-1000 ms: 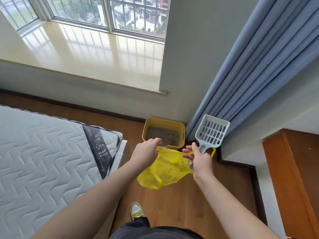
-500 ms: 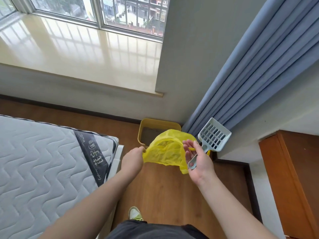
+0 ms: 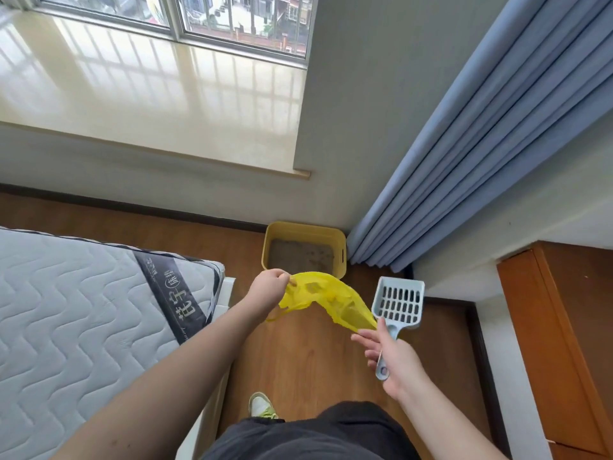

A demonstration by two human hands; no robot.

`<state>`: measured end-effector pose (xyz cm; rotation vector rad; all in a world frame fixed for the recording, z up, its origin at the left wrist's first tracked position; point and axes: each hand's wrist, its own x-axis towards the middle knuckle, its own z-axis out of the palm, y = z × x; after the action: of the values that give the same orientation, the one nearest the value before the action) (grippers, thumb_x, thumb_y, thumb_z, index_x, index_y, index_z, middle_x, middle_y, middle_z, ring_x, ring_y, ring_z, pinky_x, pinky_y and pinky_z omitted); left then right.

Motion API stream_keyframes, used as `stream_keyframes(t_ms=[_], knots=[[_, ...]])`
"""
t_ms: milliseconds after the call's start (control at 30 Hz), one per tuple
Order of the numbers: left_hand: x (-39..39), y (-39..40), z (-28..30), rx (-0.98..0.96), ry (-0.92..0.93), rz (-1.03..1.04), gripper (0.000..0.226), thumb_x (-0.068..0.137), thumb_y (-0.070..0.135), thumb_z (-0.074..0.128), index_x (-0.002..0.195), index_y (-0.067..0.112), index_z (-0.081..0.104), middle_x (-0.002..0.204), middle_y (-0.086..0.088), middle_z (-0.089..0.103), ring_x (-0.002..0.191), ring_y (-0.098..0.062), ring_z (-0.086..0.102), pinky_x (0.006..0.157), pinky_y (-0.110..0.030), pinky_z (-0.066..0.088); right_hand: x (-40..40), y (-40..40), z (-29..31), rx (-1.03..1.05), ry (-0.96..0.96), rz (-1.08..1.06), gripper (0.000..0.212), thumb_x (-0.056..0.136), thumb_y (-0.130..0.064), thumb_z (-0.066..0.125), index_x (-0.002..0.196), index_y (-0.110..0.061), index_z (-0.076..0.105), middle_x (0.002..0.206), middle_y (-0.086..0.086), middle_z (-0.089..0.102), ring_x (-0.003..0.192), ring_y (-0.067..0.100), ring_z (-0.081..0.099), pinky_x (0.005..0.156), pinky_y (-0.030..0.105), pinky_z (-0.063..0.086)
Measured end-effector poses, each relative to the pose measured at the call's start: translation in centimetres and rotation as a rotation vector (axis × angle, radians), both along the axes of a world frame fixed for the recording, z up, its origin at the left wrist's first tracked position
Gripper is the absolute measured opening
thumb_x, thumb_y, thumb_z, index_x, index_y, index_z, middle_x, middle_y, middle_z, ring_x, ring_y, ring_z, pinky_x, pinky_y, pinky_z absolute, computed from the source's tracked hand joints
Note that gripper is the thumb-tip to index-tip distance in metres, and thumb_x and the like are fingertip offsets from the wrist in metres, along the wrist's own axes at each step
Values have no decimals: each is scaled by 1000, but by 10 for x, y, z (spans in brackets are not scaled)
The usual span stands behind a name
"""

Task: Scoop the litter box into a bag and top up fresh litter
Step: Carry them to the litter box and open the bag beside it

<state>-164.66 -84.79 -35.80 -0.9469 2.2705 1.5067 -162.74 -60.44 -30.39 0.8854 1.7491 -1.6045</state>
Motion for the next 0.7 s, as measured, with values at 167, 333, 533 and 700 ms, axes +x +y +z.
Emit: stream_keyframes(t_ms=[167, 333, 533, 700], knots=[[-6, 7, 6, 192, -37, 14, 27, 95, 18, 43, 93, 17, 70, 68, 1, 51, 56, -13, 42, 45, -21, 30, -5, -4, -1, 65, 304, 225, 22, 97, -34, 52, 103, -26, 71, 89, 4, 72, 52, 12, 50, 48, 26, 42], [-15, 17, 11, 357, -98, 19, 25, 95, 14, 41, 90, 16, 65, 61, 2, 34, 48, -10, 28, 43, -21, 19, -50, -15, -27, 297, 388, 396, 30, 88, -17, 67, 117, -21, 61, 99, 1, 61, 80, 20, 60, 59, 18, 44], [-31, 15, 12, 588, -163, 227, 25, 84, 7, 44, 65, 16, 57, 53, -1, 31, 44, -13, 25, 49, -24, 20, -98, -20, -85, 559, 227, 723, 37, 84, -34, 71, 115, -15, 64, 107, 3, 67, 99, 27, 62, 75, 28, 44], [-54, -2, 1, 25, -245, 146, 30, 87, 35, 47, 67, 13, 44, 64, -7, 39, 57, -23, 41, 56, -35, 39, -150, -7, -97, 646, 232, 834, 16, 93, -27, 58, 101, -15, 65, 91, 3, 64, 74, 22, 56, 62, 27, 40]])
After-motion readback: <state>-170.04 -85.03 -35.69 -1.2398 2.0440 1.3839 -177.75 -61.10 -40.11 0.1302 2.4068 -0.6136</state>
